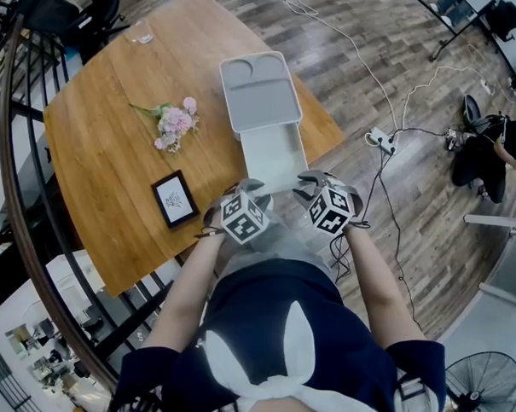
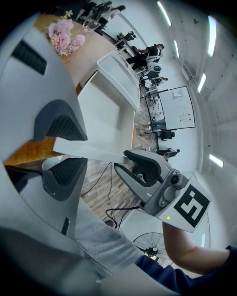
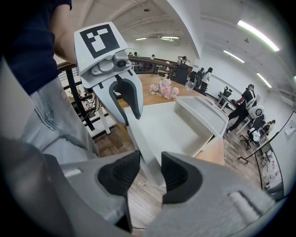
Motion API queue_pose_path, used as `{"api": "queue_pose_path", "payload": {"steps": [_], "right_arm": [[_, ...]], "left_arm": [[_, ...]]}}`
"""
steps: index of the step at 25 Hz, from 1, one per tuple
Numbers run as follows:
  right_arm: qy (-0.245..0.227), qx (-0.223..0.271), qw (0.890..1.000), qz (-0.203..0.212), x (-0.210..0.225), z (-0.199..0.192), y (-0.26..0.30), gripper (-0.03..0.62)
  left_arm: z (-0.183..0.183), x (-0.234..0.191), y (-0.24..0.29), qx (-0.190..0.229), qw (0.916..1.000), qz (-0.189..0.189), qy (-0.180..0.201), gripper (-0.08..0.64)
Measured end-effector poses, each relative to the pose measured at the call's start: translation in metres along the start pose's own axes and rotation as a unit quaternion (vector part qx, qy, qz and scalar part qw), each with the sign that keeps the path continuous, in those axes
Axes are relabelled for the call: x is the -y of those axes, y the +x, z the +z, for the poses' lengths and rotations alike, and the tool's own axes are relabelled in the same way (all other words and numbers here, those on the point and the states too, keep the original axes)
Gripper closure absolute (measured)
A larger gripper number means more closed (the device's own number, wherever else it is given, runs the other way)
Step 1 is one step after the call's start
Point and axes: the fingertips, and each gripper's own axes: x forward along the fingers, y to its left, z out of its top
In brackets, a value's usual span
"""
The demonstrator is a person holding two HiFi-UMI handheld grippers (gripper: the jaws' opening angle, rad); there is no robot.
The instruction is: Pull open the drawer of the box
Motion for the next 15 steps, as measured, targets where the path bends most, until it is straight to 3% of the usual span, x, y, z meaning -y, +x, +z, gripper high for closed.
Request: {"api": "queue_pose_path", "payload": {"steps": [6, 15], "right_arm": [[0.012, 0.007, 1.0, -0.002, 0.0, 0.0, -0.001, 0.442], [0.063, 0.044, 0.997, -0.011, 0.006, 0.011, -0.017, 0.434]], "left_arm": [[0.001, 0.001, 0.0, 0.003, 0.9999, 0.005, -0.009, 0.428], [0.008, 0.0, -0.018, 0.041, 0.9962, -0.001, -0.076, 0.407]]}}
